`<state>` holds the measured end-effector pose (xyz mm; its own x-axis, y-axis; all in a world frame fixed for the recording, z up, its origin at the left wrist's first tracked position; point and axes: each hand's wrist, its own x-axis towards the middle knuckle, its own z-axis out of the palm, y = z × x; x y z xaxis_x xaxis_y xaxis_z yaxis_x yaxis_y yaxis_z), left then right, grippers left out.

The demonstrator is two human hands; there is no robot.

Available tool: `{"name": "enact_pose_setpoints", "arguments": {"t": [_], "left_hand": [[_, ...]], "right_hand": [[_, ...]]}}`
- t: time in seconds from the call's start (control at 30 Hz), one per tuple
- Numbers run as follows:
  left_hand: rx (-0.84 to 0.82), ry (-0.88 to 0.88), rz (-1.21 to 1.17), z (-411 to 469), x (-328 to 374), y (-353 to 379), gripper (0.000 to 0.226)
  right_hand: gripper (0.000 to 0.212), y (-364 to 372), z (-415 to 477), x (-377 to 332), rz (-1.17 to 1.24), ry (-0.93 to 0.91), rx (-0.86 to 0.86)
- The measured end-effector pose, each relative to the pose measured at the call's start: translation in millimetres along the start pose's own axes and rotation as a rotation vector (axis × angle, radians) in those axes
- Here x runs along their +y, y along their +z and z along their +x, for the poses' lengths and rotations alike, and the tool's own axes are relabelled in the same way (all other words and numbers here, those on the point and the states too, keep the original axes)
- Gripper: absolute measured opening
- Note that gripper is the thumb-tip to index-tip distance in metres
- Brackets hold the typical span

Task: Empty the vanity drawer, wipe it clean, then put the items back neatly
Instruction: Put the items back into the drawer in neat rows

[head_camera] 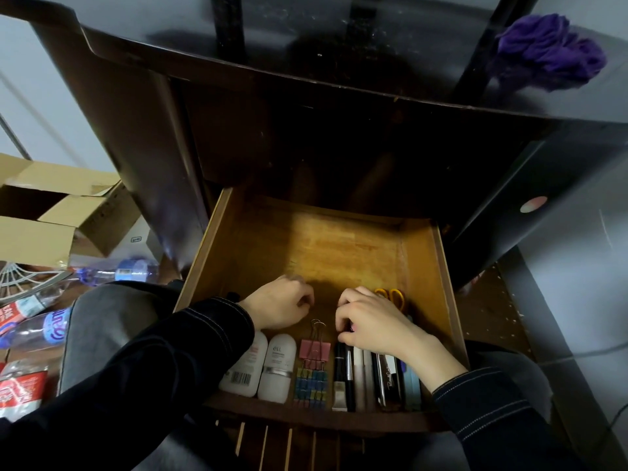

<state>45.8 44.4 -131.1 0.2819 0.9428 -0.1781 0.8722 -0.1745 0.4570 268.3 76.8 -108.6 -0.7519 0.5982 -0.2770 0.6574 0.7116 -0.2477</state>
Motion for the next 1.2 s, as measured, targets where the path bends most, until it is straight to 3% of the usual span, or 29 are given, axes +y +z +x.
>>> {"name": "enact_pose_setpoints", "arguments": {"t": [0.3, 0.47, 0.63, 0.9, 1.2], "left_hand": [[0.149, 0.141, -0.070, -99, 27, -35, 0.018], [0.232, 0.119, -0.131, -156, 35, -30, 0.018], [0.307, 0.162, -0.004, -186, 40, -19, 0.039], [0.505, 0.245, 0.147, -188, 37, 1, 0.026], [0.581, 0.220, 0.189, -170, 31, -7, 0.026]], "right_hand": [[0.015, -6, -85, -31, 0.223, 0.097, 0.249], [0.024, 9, -127, -63, 0.398, 0.127, 0.327], [0.046, 14, -147, -76, 0.328, 0.144, 0.374], [0.041, 38, -152, -90, 0.182, 0.107, 0.670], [0.024, 24, -135, -82, 0.148, 0.099, 0.692]]}}
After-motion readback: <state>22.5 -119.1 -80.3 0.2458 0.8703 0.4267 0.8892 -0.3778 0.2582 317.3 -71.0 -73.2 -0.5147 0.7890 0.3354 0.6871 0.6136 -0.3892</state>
